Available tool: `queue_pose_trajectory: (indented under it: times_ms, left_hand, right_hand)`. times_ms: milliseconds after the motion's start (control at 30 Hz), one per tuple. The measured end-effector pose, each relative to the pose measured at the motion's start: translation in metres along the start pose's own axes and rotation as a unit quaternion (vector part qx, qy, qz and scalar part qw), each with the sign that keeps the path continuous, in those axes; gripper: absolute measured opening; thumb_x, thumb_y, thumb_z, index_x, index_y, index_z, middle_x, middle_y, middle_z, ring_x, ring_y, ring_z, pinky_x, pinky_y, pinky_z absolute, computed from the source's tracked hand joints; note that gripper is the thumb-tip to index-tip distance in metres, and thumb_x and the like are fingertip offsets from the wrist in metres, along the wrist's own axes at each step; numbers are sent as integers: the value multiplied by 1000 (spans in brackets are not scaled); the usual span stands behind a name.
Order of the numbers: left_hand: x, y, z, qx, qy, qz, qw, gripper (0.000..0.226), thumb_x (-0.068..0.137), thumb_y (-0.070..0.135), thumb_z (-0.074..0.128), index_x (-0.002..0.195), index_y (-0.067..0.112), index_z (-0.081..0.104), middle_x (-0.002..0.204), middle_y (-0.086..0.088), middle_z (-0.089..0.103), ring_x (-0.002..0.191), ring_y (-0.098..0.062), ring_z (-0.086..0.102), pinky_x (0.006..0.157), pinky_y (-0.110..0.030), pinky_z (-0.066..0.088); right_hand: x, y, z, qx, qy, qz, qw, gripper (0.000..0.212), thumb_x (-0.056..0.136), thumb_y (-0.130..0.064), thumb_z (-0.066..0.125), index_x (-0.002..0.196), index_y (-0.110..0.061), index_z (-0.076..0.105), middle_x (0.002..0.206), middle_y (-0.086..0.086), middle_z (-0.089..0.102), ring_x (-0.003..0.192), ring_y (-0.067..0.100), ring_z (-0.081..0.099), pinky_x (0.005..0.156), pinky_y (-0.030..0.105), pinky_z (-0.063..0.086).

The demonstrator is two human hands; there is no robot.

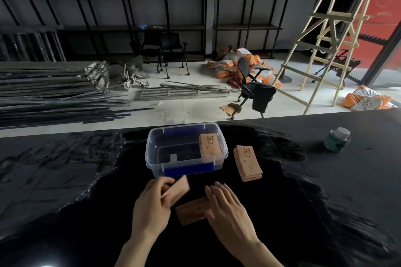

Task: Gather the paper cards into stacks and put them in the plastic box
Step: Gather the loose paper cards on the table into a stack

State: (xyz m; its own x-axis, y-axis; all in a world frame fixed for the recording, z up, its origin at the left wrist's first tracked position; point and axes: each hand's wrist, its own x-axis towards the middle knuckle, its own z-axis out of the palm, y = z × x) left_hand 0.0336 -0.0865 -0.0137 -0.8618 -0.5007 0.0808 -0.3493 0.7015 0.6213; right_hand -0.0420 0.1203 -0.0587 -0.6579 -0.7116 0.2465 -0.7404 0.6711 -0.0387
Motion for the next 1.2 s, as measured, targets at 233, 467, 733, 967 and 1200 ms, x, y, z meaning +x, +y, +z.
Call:
queue_pose_trajectory:
  times_ms: [233, 467, 733, 967, 1200]
  left_hand:
    - [-2, 30, 27, -38, -98, 77, 991, 35, 100, 11, 51, 118, 36, 67, 112, 19, 65, 105, 0, 65, 98, -22, 56]
    - [-6, 37, 33, -67, -192, 89, 975, 54, 93, 22, 69, 138, 39, 45, 130, 23, 61, 115, 4, 64, 101, -22, 56]
    - [-3, 34, 39, 34, -164, 58, 984, 29, 91, 36, 69, 116, 45, 57, 112, 22, 69, 102, -2, 69, 93, -29, 58]
    - [-7, 56, 56, -292, -144, -62, 944, 27, 95, 14, 68, 111, 36, 63, 111, 11, 74, 106, -5, 71, 86, -21, 60]
    - [2, 89, 67, -336, -190, -110, 916, 18, 93, 29, 71, 110, 35, 68, 108, 8, 78, 97, -8, 75, 88, -33, 63]
  right_hand:
    - [-5, -5, 0, 54, 71, 43, 995, 92, 79, -32, 84, 151, -3, 35, 152, 15, 52, 142, 30, 46, 112, 41, 38]
    - [-2, -2, -1, 42, 42, 19, 998, 82, 80, -43, 82, 147, -10, 47, 138, 6, 65, 136, 29, 55, 112, 37, 38]
    - [4, 8, -21, 190, 11, 96, 977, 87, 90, -43, 71, 160, -28, 22, 157, -9, 39, 144, 15, 40, 114, 27, 38]
    - [13, 20, -42, 596, 45, 338, 727, 57, 84, -13, 84, 133, -23, 56, 110, 4, 76, 95, 15, 77, 82, 40, 65]
    - [4, 45, -51, 645, 113, 388, 648, 27, 88, -6, 80, 111, -16, 70, 93, 7, 82, 85, 25, 80, 74, 44, 66]
